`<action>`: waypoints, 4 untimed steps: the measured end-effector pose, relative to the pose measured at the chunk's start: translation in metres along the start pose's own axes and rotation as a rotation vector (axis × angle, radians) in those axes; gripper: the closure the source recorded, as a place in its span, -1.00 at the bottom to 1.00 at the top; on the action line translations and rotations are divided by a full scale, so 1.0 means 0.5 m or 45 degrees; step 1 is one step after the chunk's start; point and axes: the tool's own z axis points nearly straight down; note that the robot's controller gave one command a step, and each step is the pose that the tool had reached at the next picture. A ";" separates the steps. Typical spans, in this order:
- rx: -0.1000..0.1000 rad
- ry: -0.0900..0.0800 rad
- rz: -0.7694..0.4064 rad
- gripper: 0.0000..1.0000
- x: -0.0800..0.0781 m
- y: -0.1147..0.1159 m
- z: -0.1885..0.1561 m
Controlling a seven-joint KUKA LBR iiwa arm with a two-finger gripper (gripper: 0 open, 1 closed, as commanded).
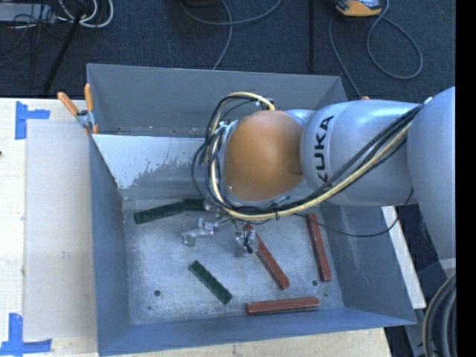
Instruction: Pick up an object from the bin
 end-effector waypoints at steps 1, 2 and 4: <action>0.006 0.001 0.036 -1.00 0.175 0.000 -0.170; -0.001 -0.002 -0.204 -1.00 0.208 -0.043 -0.177; -0.004 -0.005 -0.386 -1.00 0.130 -0.022 -0.099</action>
Offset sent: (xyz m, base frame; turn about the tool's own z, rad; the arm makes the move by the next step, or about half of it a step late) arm -0.0255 -0.0791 0.0808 0.0170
